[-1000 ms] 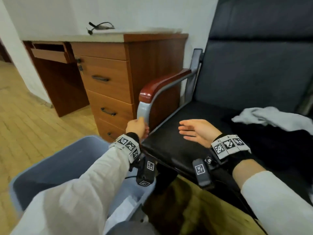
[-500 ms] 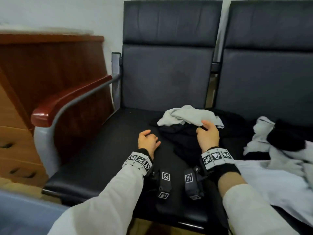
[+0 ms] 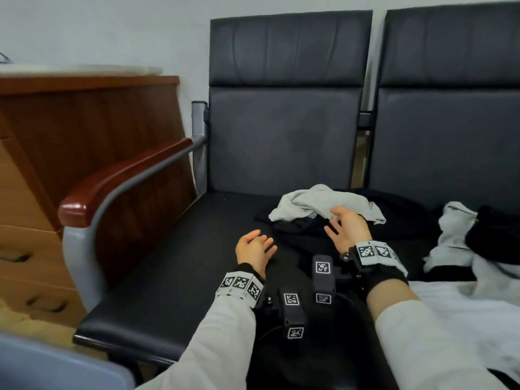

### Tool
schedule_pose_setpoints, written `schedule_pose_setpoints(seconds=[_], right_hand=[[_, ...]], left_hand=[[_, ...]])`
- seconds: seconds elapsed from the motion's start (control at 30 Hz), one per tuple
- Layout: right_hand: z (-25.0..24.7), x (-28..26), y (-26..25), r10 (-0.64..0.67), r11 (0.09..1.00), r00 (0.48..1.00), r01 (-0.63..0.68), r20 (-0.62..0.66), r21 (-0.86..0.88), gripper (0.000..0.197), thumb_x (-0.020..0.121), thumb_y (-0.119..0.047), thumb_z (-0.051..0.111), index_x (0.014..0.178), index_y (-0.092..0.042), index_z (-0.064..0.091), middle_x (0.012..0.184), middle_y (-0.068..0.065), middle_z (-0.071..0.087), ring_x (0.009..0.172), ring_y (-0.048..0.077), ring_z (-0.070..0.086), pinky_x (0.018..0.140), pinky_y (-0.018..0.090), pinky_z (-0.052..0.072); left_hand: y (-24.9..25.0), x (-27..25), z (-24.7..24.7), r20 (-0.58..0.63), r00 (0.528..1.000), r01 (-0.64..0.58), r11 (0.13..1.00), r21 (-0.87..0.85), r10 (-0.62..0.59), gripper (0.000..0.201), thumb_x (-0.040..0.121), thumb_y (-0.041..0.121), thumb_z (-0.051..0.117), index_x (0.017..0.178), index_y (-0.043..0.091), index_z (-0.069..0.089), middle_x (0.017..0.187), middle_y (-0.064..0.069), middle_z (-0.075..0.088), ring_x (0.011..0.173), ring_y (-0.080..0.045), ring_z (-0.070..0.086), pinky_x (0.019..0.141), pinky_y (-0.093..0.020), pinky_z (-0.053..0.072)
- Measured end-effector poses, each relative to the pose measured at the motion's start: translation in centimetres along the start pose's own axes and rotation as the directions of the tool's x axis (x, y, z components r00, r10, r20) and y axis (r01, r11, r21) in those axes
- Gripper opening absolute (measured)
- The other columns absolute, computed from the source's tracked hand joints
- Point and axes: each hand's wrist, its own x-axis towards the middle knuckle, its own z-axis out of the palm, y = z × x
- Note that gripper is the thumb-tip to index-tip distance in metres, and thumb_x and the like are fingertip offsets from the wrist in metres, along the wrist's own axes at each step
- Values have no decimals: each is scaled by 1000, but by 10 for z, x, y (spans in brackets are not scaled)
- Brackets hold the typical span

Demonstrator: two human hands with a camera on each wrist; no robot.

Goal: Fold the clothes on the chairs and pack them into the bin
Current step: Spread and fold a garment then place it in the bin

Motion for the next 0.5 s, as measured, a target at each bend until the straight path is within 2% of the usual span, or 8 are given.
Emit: schedule_pose_setpoints(seconds=[0.1, 0.17, 0.2, 0.27, 0.3, 0.37, 0.43, 0.5], right_hand=[[0, 3, 10, -152, 966, 988, 139, -40, -220, 29, 85, 3, 54, 111, -5, 66, 118, 15, 55, 105, 22, 52, 100, 36, 42], [1, 9, 15, -140, 916, 990, 139, 23, -377, 26, 82, 4, 57, 83, -23, 59, 139, 25, 41, 106, 23, 53, 100, 34, 42], [2, 10, 14, -106, 893, 994, 110, 33, -437, 27, 85, 3, 56, 78, -23, 54, 140, 26, 40, 114, 29, 52, 102, 39, 43], [6, 4, 6, -91, 886, 996, 85, 9, -456, 10, 88, 1, 54, 82, -6, 58, 125, 32, 48, 125, 42, 45, 100, 49, 43], [7, 0, 2, -84, 898, 996, 80, 11, -434, 5, 88, 1, 54, 89, 2, 58, 111, 33, 52, 123, 44, 47, 89, 48, 48], [11, -7, -6, -98, 940, 994, 111, 54, -322, 9, 88, 2, 51, 93, -4, 55, 86, 16, 54, 97, 28, 60, 68, 31, 44], [18, -20, -21, -143, 970, 985, 158, 92, -186, 13, 90, 5, 46, 96, -1, 55, 72, 2, 56, 72, 9, 56, 62, 20, 44], [24, -31, -43, -215, 975, 970, 219, 111, -27, 24, 92, 8, 42, 113, 13, 53, 88, 1, 60, 86, 7, 56, 74, 18, 47]], left_hand=[[4, 3, -7, 30, 999, 41, 995, -86, -39, 30, 95, -9, 29, 118, 3, 46, 133, -29, 45, 87, -25, 59, 56, -28, 58], [5, 4, -9, 44, 997, 62, 992, -106, -58, 33, 95, -9, 30, 121, 2, 46, 132, -28, 46, 92, -27, 59, 61, -31, 59], [5, 5, -9, 49, 997, 67, 992, -105, -62, 35, 95, -8, 29, 126, 0, 45, 130, -27, 47, 98, -29, 58, 66, -33, 57], [7, 5, -9, 55, 996, 75, 992, -104, -70, 40, 95, -9, 28, 132, -3, 41, 124, -25, 49, 105, -31, 55, 71, -34, 53], [7, 5, -9, 52, 996, 81, 991, -103, -76, 41, 95, -9, 27, 133, -3, 41, 122, -25, 49, 106, -31, 54, 72, -34, 52], [8, 5, -8, 47, 995, 88, 992, -89, -85, 41, 94, -10, 26, 132, -3, 42, 126, -26, 49, 106, -31, 55, 72, -34, 52], [8, 6, -7, 46, 995, 89, 994, -66, -86, 39, 95, -8, 27, 130, -1, 43, 131, -27, 47, 105, -31, 55, 71, -34, 52], [7, 6, -5, 67, 995, 71, 997, 8, -71, 38, 96, -5, 33, 132, 3, 40, 130, -25, 48, 106, -30, 55, 74, -34, 52]])
